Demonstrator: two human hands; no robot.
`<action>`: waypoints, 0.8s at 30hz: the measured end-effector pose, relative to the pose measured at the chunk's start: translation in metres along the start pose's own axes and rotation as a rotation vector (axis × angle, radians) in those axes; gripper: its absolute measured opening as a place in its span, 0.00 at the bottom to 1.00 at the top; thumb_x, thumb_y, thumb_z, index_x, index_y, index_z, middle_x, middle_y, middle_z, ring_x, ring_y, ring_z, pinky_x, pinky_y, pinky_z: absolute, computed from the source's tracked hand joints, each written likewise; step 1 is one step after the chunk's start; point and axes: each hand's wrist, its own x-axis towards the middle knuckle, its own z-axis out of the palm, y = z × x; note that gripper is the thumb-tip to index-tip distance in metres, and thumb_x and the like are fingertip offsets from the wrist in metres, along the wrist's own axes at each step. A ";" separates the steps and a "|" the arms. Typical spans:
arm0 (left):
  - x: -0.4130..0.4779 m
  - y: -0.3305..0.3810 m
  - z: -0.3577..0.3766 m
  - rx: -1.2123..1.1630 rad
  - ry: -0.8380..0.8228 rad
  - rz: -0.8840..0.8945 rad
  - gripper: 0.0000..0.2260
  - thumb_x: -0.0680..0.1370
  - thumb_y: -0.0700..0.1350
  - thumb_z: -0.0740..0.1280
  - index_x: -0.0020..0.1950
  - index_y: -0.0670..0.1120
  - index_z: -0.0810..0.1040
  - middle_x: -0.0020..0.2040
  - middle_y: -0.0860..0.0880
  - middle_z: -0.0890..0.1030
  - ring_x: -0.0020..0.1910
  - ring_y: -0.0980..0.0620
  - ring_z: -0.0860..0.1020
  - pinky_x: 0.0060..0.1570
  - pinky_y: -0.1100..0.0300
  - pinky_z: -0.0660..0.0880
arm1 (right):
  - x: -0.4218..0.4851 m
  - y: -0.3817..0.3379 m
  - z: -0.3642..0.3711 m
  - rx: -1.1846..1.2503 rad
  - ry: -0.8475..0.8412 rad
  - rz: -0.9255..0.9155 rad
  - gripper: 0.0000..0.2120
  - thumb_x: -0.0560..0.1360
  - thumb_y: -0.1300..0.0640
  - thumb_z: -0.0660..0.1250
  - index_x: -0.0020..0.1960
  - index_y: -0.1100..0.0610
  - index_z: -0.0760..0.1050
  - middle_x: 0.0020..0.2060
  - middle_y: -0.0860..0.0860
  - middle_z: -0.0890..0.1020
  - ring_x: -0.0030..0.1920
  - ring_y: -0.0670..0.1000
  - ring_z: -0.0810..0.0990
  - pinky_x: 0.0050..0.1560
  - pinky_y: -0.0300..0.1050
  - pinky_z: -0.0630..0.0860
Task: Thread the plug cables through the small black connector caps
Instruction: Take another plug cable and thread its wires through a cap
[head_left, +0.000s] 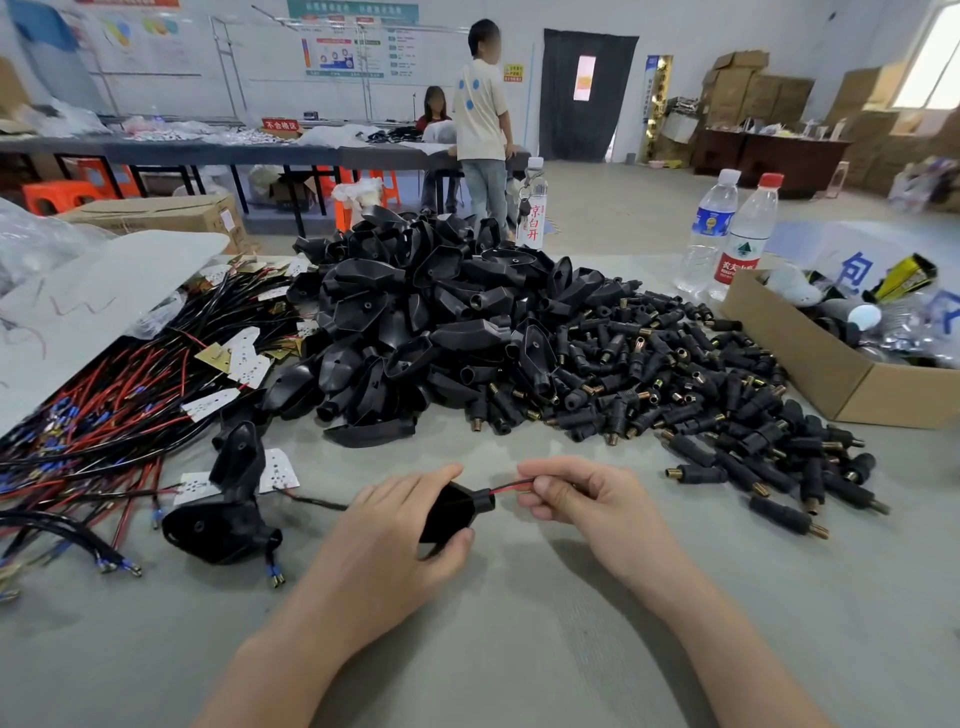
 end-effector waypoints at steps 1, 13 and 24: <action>0.000 0.000 -0.001 0.005 0.015 -0.015 0.24 0.75 0.50 0.73 0.70 0.46 0.75 0.58 0.54 0.81 0.58 0.53 0.78 0.60 0.58 0.70 | 0.001 -0.001 -0.003 -0.003 0.025 0.003 0.13 0.81 0.68 0.63 0.52 0.55 0.84 0.42 0.51 0.87 0.43 0.47 0.86 0.45 0.35 0.79; -0.001 -0.013 -0.003 0.114 0.030 -0.129 0.23 0.76 0.52 0.72 0.69 0.46 0.77 0.56 0.54 0.83 0.56 0.52 0.78 0.63 0.59 0.67 | 0.002 -0.002 -0.050 -0.066 0.497 -0.029 0.15 0.81 0.65 0.63 0.48 0.49 0.83 0.42 0.47 0.87 0.38 0.44 0.84 0.37 0.37 0.80; -0.002 -0.030 -0.006 0.059 -0.039 -0.155 0.30 0.77 0.69 0.51 0.75 0.57 0.67 0.71 0.58 0.68 0.68 0.57 0.64 0.70 0.64 0.55 | -0.005 0.005 -0.058 -0.684 0.637 0.005 0.13 0.81 0.59 0.62 0.51 0.43 0.80 0.43 0.39 0.82 0.35 0.38 0.76 0.34 0.38 0.69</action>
